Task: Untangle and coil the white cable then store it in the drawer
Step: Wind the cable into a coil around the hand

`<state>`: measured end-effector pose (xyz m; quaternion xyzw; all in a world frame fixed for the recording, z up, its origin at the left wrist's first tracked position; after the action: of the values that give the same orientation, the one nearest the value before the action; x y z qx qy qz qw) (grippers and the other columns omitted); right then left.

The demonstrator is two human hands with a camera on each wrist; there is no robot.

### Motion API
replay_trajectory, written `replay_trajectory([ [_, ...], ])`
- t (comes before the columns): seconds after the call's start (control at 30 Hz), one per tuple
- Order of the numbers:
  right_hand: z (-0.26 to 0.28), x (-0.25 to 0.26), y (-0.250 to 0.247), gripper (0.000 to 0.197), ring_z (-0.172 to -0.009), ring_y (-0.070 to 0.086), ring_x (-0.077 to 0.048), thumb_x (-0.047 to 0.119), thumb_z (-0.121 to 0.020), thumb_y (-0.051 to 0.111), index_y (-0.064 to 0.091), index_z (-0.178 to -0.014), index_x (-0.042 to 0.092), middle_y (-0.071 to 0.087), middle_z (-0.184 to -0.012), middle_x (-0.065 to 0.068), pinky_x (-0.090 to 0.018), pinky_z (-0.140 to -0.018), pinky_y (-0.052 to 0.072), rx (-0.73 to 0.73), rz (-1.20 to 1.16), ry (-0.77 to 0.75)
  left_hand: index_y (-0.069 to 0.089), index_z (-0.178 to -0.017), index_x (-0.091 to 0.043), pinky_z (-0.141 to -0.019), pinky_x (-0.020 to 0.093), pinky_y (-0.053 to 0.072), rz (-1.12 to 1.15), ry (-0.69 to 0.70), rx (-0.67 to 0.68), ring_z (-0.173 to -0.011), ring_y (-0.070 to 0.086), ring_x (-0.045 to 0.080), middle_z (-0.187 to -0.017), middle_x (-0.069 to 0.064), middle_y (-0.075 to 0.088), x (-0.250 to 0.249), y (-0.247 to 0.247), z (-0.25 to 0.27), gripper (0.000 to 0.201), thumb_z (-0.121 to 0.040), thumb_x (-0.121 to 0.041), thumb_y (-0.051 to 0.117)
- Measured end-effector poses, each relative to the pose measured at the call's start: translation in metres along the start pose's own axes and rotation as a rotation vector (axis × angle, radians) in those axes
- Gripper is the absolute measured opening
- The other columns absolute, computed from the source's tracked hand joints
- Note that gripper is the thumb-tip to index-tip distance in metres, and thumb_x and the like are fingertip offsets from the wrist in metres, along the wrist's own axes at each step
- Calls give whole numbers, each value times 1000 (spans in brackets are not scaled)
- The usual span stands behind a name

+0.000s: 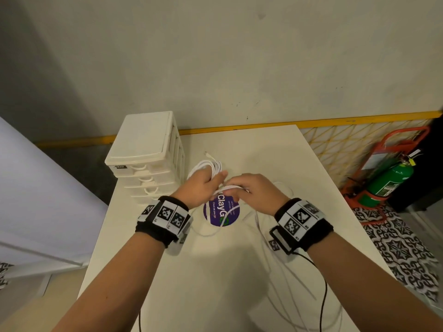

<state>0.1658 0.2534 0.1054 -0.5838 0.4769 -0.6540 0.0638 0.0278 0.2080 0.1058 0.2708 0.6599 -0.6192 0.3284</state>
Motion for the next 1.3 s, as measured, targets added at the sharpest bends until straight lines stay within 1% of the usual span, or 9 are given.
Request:
replay_trajectory([
  [0.13, -1, -14, -14, 17, -79, 58, -23, 29, -80, 65, 73, -85, 16, 70, -79, -8, -37, -72, 45, -43, 155, -40, 55, -70, -14, -47, 15, 37, 83, -98, 278, -43, 48, 0, -50, -9, 53, -7, 13, 7, 32, -84, -40, 66],
  [0.23, 5, -44, -21, 17, -80, 55, -17, 37, -75, 72, 71, -80, 20, 67, -79, -5, -31, -72, 42, -70, 157, 94, 58, -72, -20, -52, 15, 42, -94, -102, 255, -62, 58, 7, -69, -6, 61, -2, 4, 7, 23, -74, -34, 77],
  [0.53, 37, -105, -19, 21, -81, 50, -19, 31, -87, 60, 62, -76, 13, 59, -76, -5, -29, -73, 37, -168, 169, 309, 49, -70, 2, -52, 27, 34, -104, -150, -511, -54, 40, 19, -63, 9, 45, 22, -71, 4, 47, -82, -40, 67],
  [0.63, 45, -120, -26, 24, -102, 56, -27, 28, -87, 62, 68, -96, 7, 69, -100, -11, -26, -87, 38, -204, 203, 343, 43, -63, -4, -50, 29, 31, -118, -115, -623, -52, 35, 19, -60, 10, 39, 17, -82, 5, 47, -83, -39, 66],
  [0.73, 37, -113, -25, 51, -131, 41, -25, 30, -79, 70, 56, -124, 11, 55, -134, -8, -31, -109, 27, -139, 164, 428, 42, -66, -8, -49, 28, 30, -123, -200, -545, -53, 36, 15, -60, 3, 40, 9, -70, 1, 41, -86, -37, 64],
  [0.93, 9, -60, -16, 90, -132, 40, -18, 30, -71, 77, 25, -143, 19, 42, -144, -3, -24, -99, 32, -185, -134, 358, 48, -67, -12, -53, 28, 37, -17, -248, -315, -55, 45, 18, -62, 3, 47, -4, -34, -3, 33, -90, -34, 57],
  [1.1, 6, -62, -27, 112, -143, 17, -26, 35, -72, 76, -6, -147, 16, 13, -156, -12, -48, -116, 21, -513, 146, 483, 56, -78, -5, -60, 34, 42, -23, -274, -198, -56, 47, 21, -65, 8, 51, -8, -22, 0, 35, -90, -38, 57],
  [1.2, -2, -48, -23, 90, -141, 22, -24, 30, -80, 69, 11, -147, 19, 25, -153, -9, -45, -115, 23, -409, 175, 308, 51, -67, -12, -50, 26, 39, 0, -287, -148, -46, 45, 15, -58, 4, 48, -8, -15, 2, 34, -89, -36, 58],
  [1.3, -1, -29, -19, 46, -104, 55, -13, 19, -85, 64, 50, -129, 21, 60, -113, 1, -31, -95, 43, -390, -14, 141, 49, -61, -15, -34, 15, 32, 77, -321, -134, -30, 38, 5, -52, 1, 46, -4, -8, 5, 35, -87, -34, 61],
])
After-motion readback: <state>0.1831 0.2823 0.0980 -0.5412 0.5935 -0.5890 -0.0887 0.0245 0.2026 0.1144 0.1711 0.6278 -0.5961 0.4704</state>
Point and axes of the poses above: each hand's wrist, its own z-axis away from the middle knuckle, its own y-axis out of the palm, x = y × z, the point moved 4 cm from there along -z, towards the middle knuckle
